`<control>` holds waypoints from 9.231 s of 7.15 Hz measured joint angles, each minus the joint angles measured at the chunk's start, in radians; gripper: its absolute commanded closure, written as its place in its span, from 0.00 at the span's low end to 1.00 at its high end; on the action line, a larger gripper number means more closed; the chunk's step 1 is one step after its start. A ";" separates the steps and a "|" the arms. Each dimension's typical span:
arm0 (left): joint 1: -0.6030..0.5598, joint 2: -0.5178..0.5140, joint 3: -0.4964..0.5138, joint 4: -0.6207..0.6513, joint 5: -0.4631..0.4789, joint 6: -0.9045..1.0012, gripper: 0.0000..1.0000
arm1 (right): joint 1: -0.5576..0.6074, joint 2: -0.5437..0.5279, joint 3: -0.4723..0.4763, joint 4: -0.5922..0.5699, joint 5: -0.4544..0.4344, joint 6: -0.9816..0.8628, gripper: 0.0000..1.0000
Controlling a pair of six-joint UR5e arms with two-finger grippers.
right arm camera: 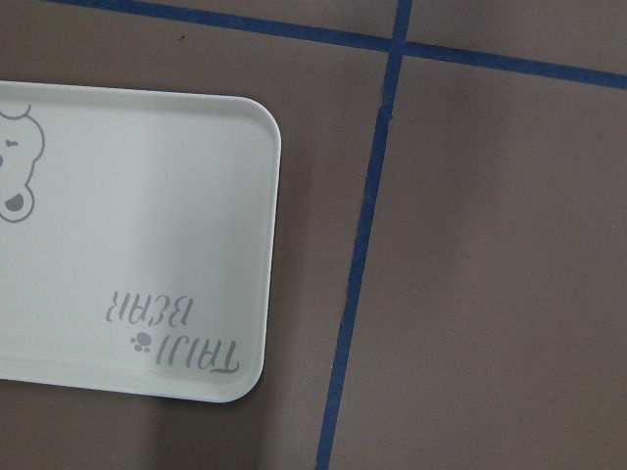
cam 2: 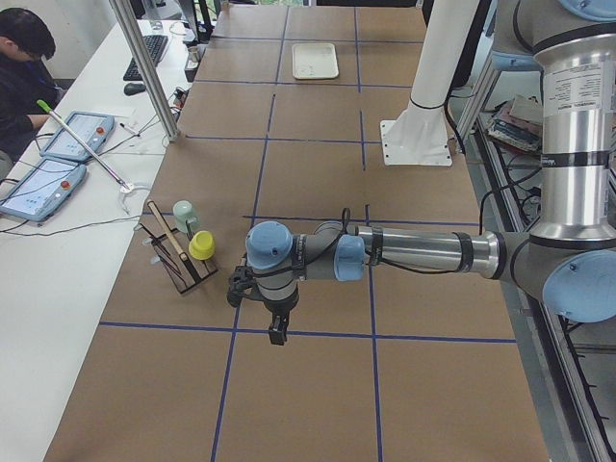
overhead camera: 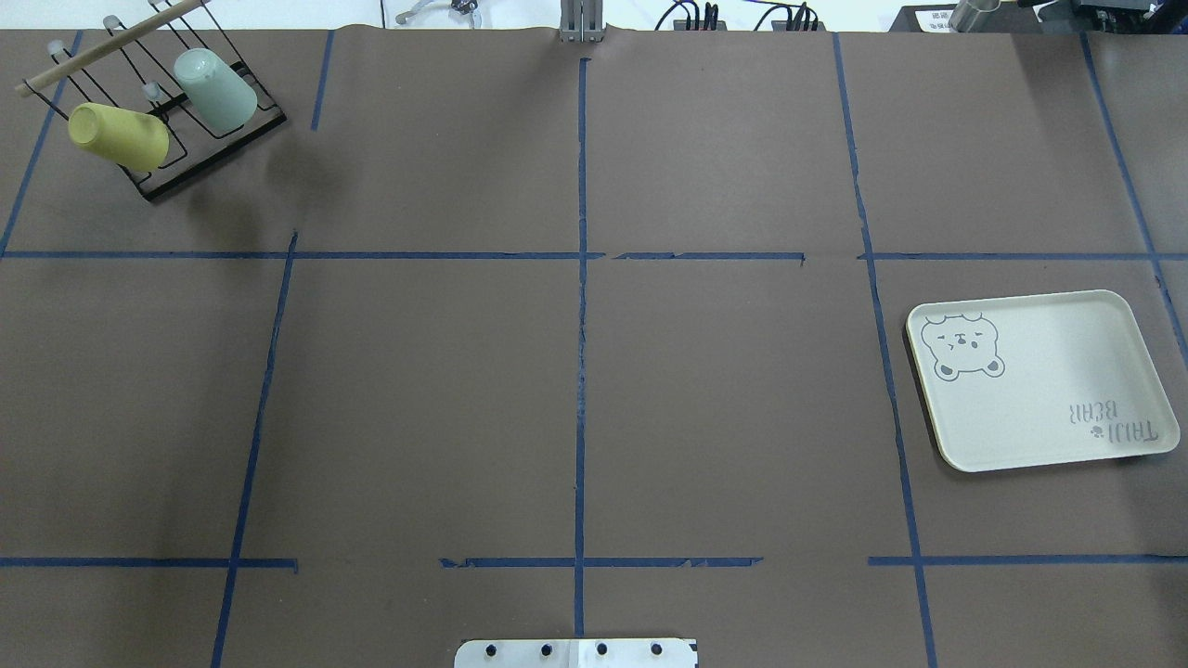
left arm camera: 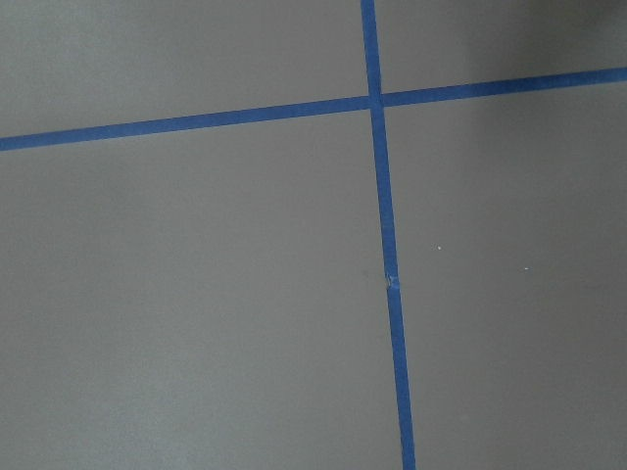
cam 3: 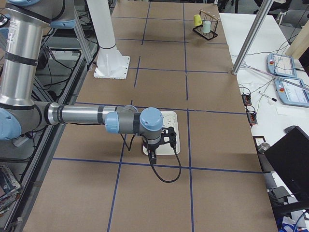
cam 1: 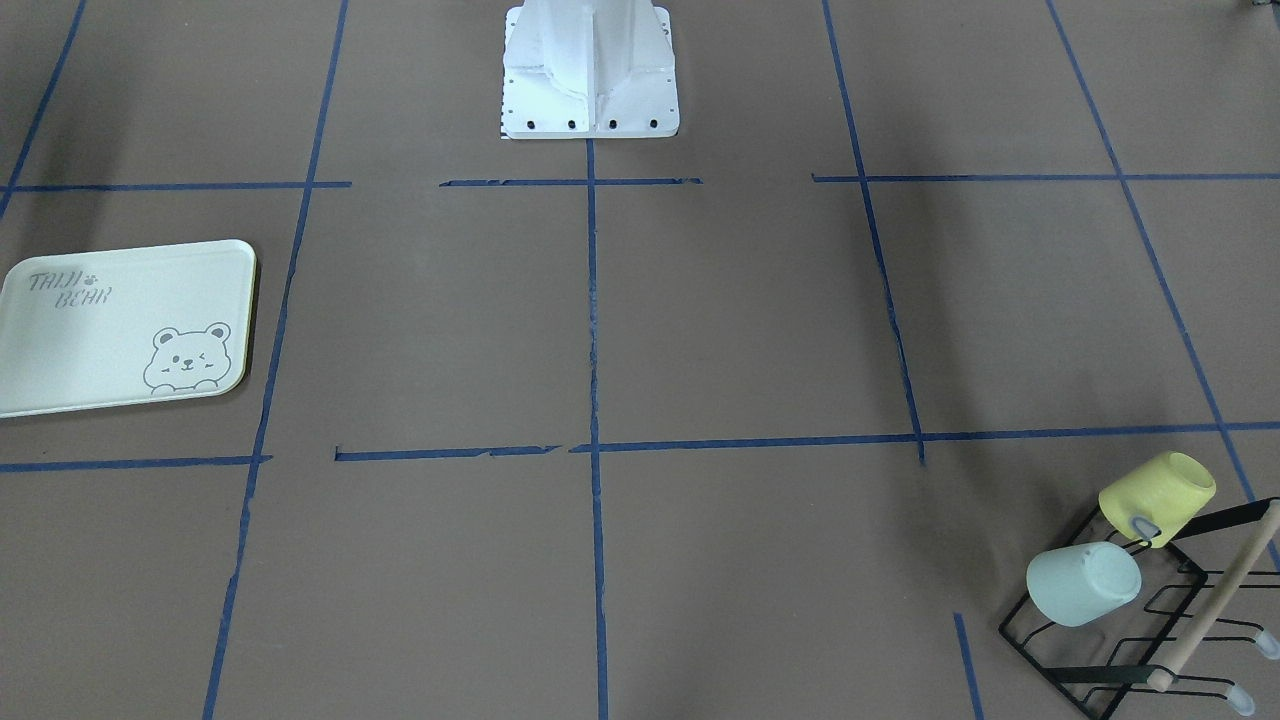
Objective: Left arm grabs green cup and hands to right arm on tray
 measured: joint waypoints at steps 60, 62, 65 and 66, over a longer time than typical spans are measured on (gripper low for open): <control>1.213 -0.512 -0.086 -1.618 0.682 -2.020 0.49 | -1.131 0.455 0.011 1.840 -0.649 1.948 0.00; 1.224 -0.523 -0.089 -1.623 0.681 -2.020 0.49 | -1.143 0.490 -0.007 1.841 -0.650 1.948 0.00; 1.235 -0.526 -0.089 -1.623 0.681 -2.020 0.49 | -1.146 0.505 -0.015 1.835 -0.652 1.948 0.00; 1.239 -0.526 -0.088 -1.623 0.681 -2.020 0.49 | -1.146 0.518 -0.016 1.819 -0.654 1.948 0.00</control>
